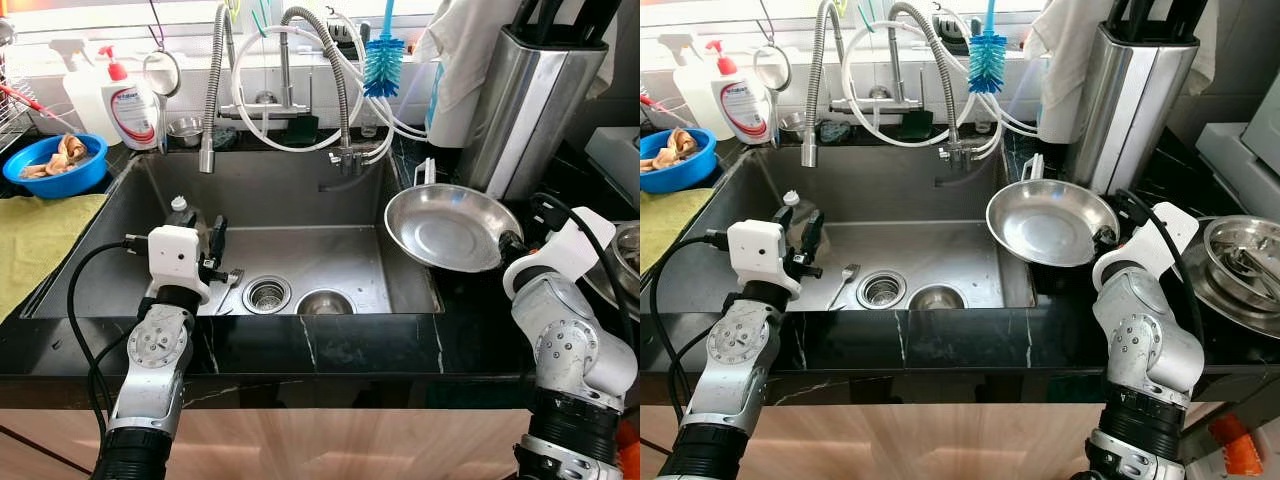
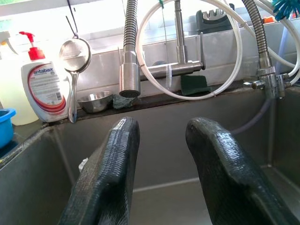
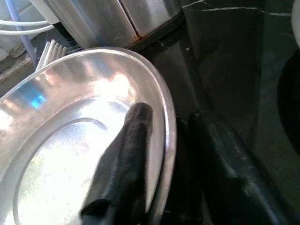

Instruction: Kitchen organization

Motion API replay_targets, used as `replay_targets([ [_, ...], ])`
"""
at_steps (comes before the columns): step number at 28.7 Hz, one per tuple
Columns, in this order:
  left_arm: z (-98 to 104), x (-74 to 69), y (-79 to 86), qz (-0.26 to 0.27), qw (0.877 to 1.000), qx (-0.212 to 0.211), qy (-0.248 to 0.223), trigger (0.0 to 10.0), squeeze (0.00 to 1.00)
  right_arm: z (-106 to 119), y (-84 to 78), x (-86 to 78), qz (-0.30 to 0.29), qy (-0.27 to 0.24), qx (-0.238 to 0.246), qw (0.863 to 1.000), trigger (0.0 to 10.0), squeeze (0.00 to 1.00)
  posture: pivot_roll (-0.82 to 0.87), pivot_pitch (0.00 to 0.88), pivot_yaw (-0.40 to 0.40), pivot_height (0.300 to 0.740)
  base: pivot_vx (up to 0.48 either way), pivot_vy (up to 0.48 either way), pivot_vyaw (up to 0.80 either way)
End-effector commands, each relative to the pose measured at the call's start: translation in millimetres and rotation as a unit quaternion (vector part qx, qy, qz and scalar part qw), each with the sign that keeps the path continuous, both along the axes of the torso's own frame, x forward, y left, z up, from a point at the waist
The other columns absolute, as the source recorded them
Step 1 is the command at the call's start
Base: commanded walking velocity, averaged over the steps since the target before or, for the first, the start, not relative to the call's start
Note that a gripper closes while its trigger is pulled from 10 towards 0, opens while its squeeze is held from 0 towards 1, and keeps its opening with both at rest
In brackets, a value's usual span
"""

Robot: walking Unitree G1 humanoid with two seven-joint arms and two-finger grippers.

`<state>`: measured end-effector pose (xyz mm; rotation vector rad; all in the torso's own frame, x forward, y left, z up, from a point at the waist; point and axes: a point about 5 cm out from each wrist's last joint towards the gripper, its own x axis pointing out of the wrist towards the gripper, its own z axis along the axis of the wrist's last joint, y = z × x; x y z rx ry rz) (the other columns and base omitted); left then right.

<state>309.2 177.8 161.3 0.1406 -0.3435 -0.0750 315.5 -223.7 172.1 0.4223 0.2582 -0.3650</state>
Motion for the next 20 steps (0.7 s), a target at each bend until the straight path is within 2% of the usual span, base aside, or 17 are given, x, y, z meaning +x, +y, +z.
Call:
replay_targets([
  [1,3,2.4,-1.7,-0.006,1.000,0.016,-0.004,10.0,0.00,-2,-0.7,-0.2,0.001,0.009,0.002,1.000,0.0,0.00,-0.06,0.000,0.012,0.740,0.000,0.000,0.00],
  [14,3,3.8,-1.9,-0.004,1.000,0.021,-0.001,10.0,0.00,3,2.9,2.9,0.011,-0.005,0.003,1.000,0.0,0.00,-0.06,0.000,0.010,0.740,0.000,0.000,0.00],
  [18,4,4.0,-3.0,-0.004,1.000,0.022,0.000,10.0,0.00,13,10.3,5.3,0.033,-0.053,0.017,0.998,0.0,0.00,-0.06,0.000,0.010,0.740,0.000,0.000,0.00],
  [20,6,5.2,-4.3,-0.005,1.000,0.025,0.000,10.0,0.00,23,20.1,7.4,0.060,-0.103,0.028,0.992,0.0,0.00,-0.06,0.000,0.011,0.740,0.000,0.000,0.00],
])
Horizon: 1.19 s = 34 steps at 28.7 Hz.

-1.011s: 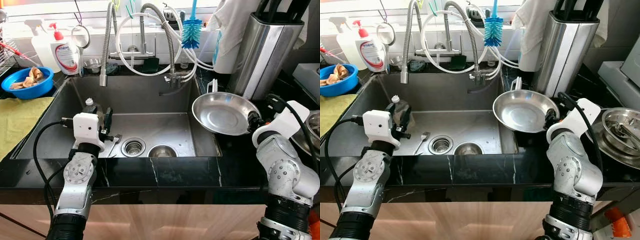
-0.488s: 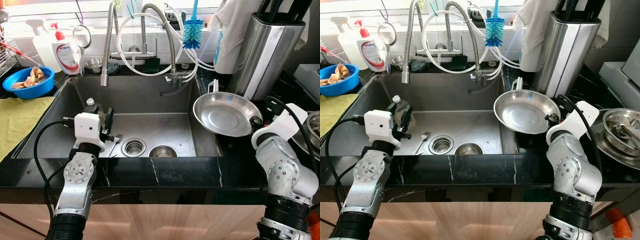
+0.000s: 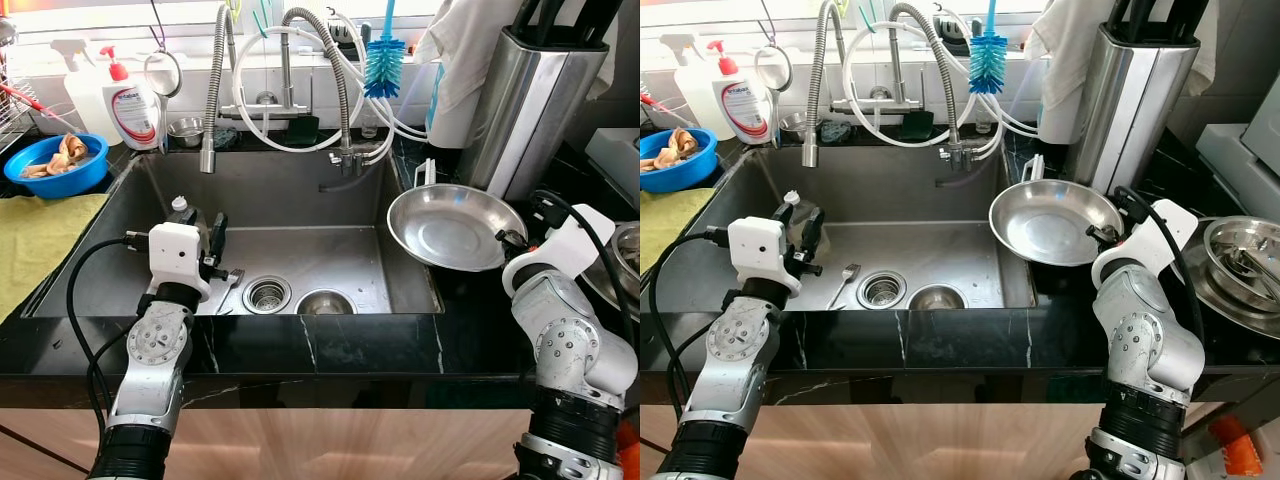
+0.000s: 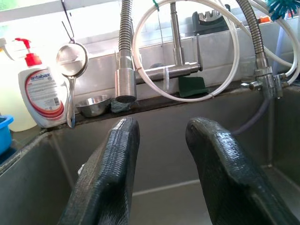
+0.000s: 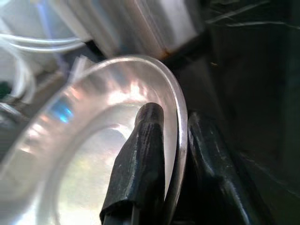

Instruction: Kitchen organization

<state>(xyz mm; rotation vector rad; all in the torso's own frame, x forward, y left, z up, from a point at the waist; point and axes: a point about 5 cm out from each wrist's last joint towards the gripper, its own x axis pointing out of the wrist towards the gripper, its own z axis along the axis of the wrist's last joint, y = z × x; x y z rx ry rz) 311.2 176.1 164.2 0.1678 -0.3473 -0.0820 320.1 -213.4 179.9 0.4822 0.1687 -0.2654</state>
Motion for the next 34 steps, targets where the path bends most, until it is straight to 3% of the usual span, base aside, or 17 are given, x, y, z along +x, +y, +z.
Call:
replay_targets([
  [1,5,4.1,-3.9,-0.005,1.000,0.010,0.000,10.0,0.00,20,15.1,3.4,0.040,-0.073,0.002,0.997,0.0,0.00,-0.06,0.000,0.009,0.740,0.000,0.000,0.00],
  [5,14,6.2,-7.1,-0.015,1.000,0.002,-0.003,10.0,0.00,26,25.0,2.1,0.073,-0.118,0.011,0.990,0.0,0.00,-0.05,0.000,0.009,0.740,0.000,0.000,0.00],
  [6,18,7.4,-8.0,-0.020,1.000,-0.009,-0.003,10.0,0.00,28,28.2,1.5,0.083,-0.129,0.007,0.988,10.0,0.00,-0.05,0.000,0.009,0.740,0.000,0.000,0.00],
  [10,27,11.6,-11.6,-0.043,0.997,-0.057,0.009,10.0,0.00,28,31.4,0.7,0.103,-0.158,0.004,0.982,10.0,0.00,-0.05,0.000,0.008,0.740,0.000,0.000,0.00],
  [17,30,13.6,-18.2,-0.077,0.992,-0.092,0.033,10.0,0.00,27,39.7,-4.7,0.146,-0.188,-0.036,0.970,10.0,0.00,-0.05,0.000,0.008,0.740,0.000,0.000,0.00],
  [22,25,10.3,-29.1,-0.124,0.981,-0.133,0.069,10.0,0.00,29,44.9,-10.4,0.175,-0.214,-0.055,0.959,10.0,0.00,-0.05,0.000,0.011,0.740,0.000,0.000,0.00],
  [27,27,6.8,-38.3,-0.180,0.962,-0.185,0.088,10.0,0.00,31,53.4,-16.5,0.218,-0.239,-0.075,0.943,10.0,0.00,-0.05,0.000,0.013,0.740,0.000,0.000,0.00],
  [30,29,6.0,-38.0,-0.193,0.956,-0.203,0.090,10.0,0.00,31,55.5,-17.6,0.225,-0.244,-0.074,0.940,10.0,0.00,-0.05,0.000,0.013,0.740,0.000,0.000,0.00],
  [34,31,5.9,-35.8,-0.190,0.957,-0.201,0.087,10.0,0.00,32,56.9,-17.8,0.230,-0.247,-0.077,0.938,10.0,0.00,-0.05,0.000,0.013,0.740,0.000,0.000,0.00],
])
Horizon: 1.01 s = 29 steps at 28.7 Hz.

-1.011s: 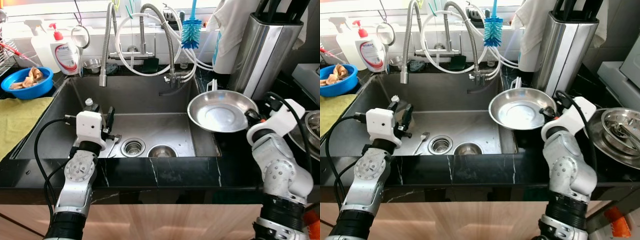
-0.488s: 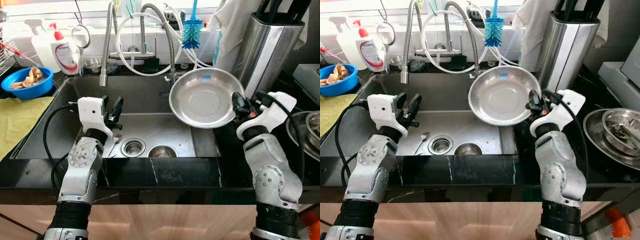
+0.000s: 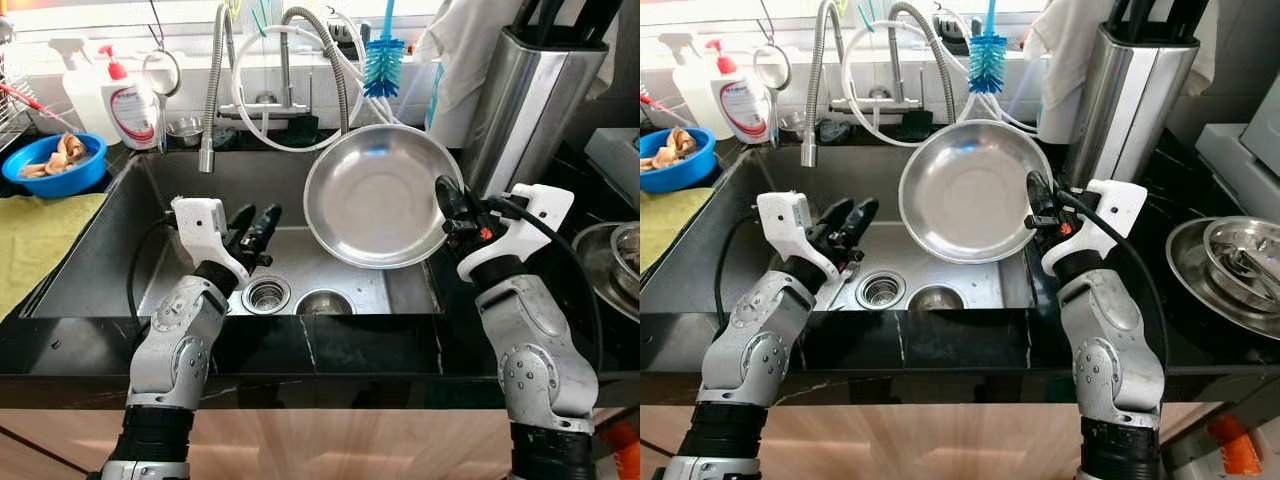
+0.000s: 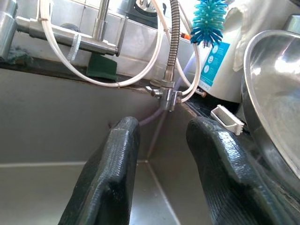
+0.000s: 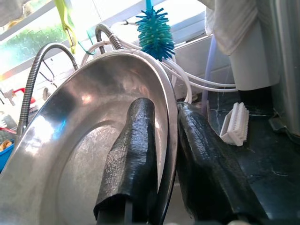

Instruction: Kitchen organization

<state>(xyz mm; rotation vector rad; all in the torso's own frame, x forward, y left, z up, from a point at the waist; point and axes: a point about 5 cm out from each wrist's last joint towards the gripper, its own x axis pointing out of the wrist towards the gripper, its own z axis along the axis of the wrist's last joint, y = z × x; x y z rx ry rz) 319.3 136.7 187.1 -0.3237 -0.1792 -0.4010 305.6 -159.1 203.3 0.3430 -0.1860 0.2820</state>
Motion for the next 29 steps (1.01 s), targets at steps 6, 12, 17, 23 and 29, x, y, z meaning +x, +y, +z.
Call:
replay_targets([
  [6,10,-1.3,6.0,0.010,1.000,-0.027,-0.009,10.0,1.00,12,5.1,-4.2,0.015,-0.033,-0.008,0.999,10.0,0.00,-0.05,0.000,0.014,0.740,0.000,0.000,0.00],
  [12,16,-0.3,8.7,-0.001,0.997,-0.073,-0.003,10.0,0.03,15,4.4,-4.4,0.017,-0.041,-0.009,0.999,10.0,0.00,-0.05,0.000,0.013,0.740,0.000,0.000,0.00],
  [17,18,-7.0,1.4,-0.053,0.995,-0.087,-0.002,10.0,0.00,14,6.8,-4.0,0.024,-0.040,-0.011,0.999,10.0,0.00,-0.05,0.000,0.013,0.740,0.000,0.000,0.00],
  [23,20,-14.2,-9.4,-0.098,0.992,-0.082,-0.008,10.0,0.00,13,8.0,-4.1,0.028,-0.039,-0.011,0.999,10.0,0.00,-0.05,0.000,0.013,0.740,0.000,0.000,0.00],
  [29,18,-20.4,-17.9,-0.131,0.990,-0.059,-0.006,10.0,0.00,13,9.5,-4.9,0.033,-0.038,-0.013,0.999,10.0,0.00,-0.05,0.000,0.014,0.740,0.000,0.000,0.00],
])
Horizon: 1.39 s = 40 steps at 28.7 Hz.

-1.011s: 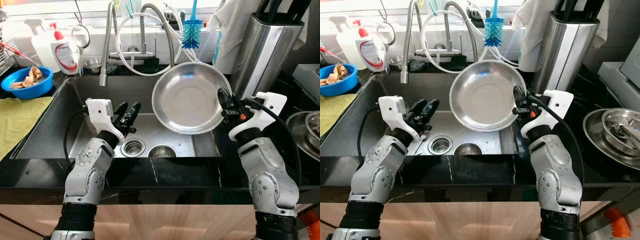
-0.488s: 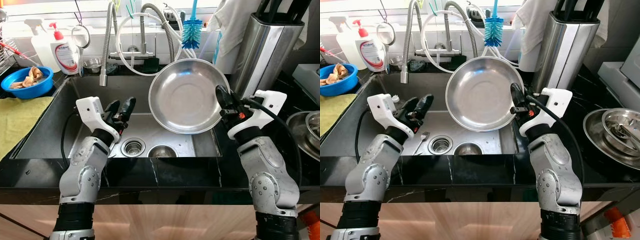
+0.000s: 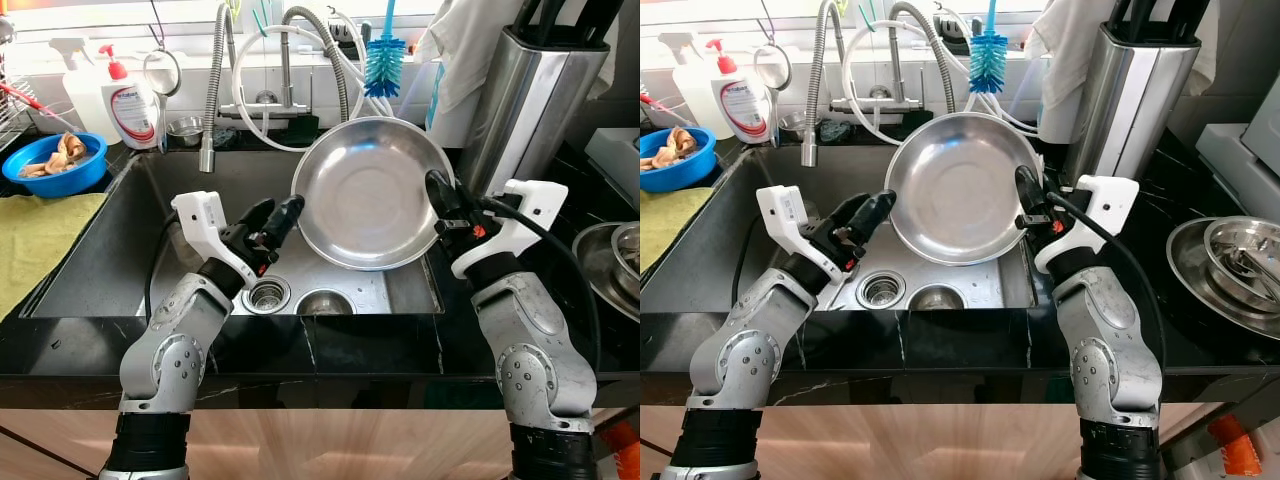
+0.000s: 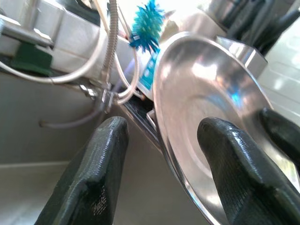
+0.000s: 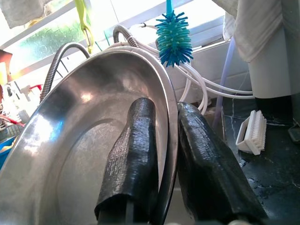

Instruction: Kitchen organization

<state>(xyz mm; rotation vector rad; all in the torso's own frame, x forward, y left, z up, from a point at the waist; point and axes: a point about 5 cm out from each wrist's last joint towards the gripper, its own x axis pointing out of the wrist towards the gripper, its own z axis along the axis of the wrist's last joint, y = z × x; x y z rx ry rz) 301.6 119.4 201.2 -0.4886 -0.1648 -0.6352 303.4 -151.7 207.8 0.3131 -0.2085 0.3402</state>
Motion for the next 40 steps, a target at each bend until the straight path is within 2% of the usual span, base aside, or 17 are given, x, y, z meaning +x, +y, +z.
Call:
replay_targets([
  [1,3,-3.5,-1.5,-0.011,1.000,0.016,-0.011,10.0,0.00,8,2.3,-2.8,0.009,-0.020,0.002,1.000,10.0,0.00,-0.05,0.000,0.014,0.740,0.000,0.000,0.00],
  [5,2,-5.0,-3.6,-0.018,0.999,0.032,-0.013,10.0,0.00,9,3.2,-2.4,0.011,-0.020,0.003,1.000,10.0,0.00,-0.05,0.000,0.014,0.740,0.000,0.000,0.00],
  [6,1,-4.5,-4.0,-0.009,0.998,0.055,-0.017,10.0,0.00,9,4.1,-2.2,0.013,-0.020,0.003,1.000,10.0,0.00,-0.05,0.000,0.014,0.740,0.000,0.000,0.00],
  [8,0,-1.9,-3.2,0.013,0.997,0.074,-0.018,10.0,0.00,9,6.3,-2.2,0.019,-0.021,-0.002,1.000,10.0,0.00,-0.06,0.000,0.015,0.740,0.000,0.000,0.00],
  [13,1,1.8,-0.1,0.036,0.997,0.067,-0.015,10.0,0.00,10,10.2,-4.4,0.031,-0.026,-0.008,0.999,10.0,0.00,-0.06,0.000,0.015,0.740,0.000,0.000,0.00],
  [14,2,2.5,0.3,0.039,0.997,0.067,-0.017,9.5,0.00,11,11.2,-5.1,0.035,-0.028,-0.009,0.999,10.0,0.00,-0.06,0.000,0.015,0.740,0.000,0.000,0.00],
  [15,2,2.5,0.3,0.039,0.997,0.067,-0.017,9.5,0.00,11,11.2,-5.1,0.035,-0.028,-0.009,0.999,10.0,0.00,-0.06,0.000,0.015,0.740,0.000,0.000,0.00],
  [16,3,3.9,1.6,0.048,0.996,0.066,-0.020,5.9,0.00,11,12.9,-6.0,0.040,-0.030,-0.015,0.999,10.0,0.00,-0.06,0.000,0.015,0.740,0.000,0.000,0.00],
  [17,4,4.6,2.4,0.054,0.996,0.066,-0.022,5.9,0.00,11,13.6,-6.3,0.042,-0.031,-0.017,0.999,10.0,0.00,-0.06,0.000,0.015,0.740,0.000,0.000,0.00],
  [19,5,6.7,5.3,0.069,0.995,0.067,-0.024,0.9,0.00,11,15.4,-7.1,0.048,-0.032,-0.022,0.998,10.0,0.00,-0.06,0.000,0.015,0.740,0.000,0.000,0.00],
  [20,5,7.2,5.9,0.073,0.995,0.067,-0.025,0.9,0.00,11,15.9,-7.4,0.049,-0.032,-0.024,0.998,10.0,0.00,-0.06,0.000,0.015,0.740,0.000,0.000,0.00],
  [21,5,7.5,6.2,0.074,0.995,0.067,-0.025,0.0,0.00,11,16.7,-7.6,0.051,-0.032,-0.024,0.998,10.0,0.00,-0.06,0.000,0.014,0.740,0.000,0.000,0.00],
  [40,5,7.4,7.8,0.083,0.994,0.060,-0.026,0.0,0.00,8,17.8,-6.9,0.051,-0.026,-0.033,0.998,10.0,0.00,-0.05,0.000,0.012,0.740,0.000,0.000,0.00],
])
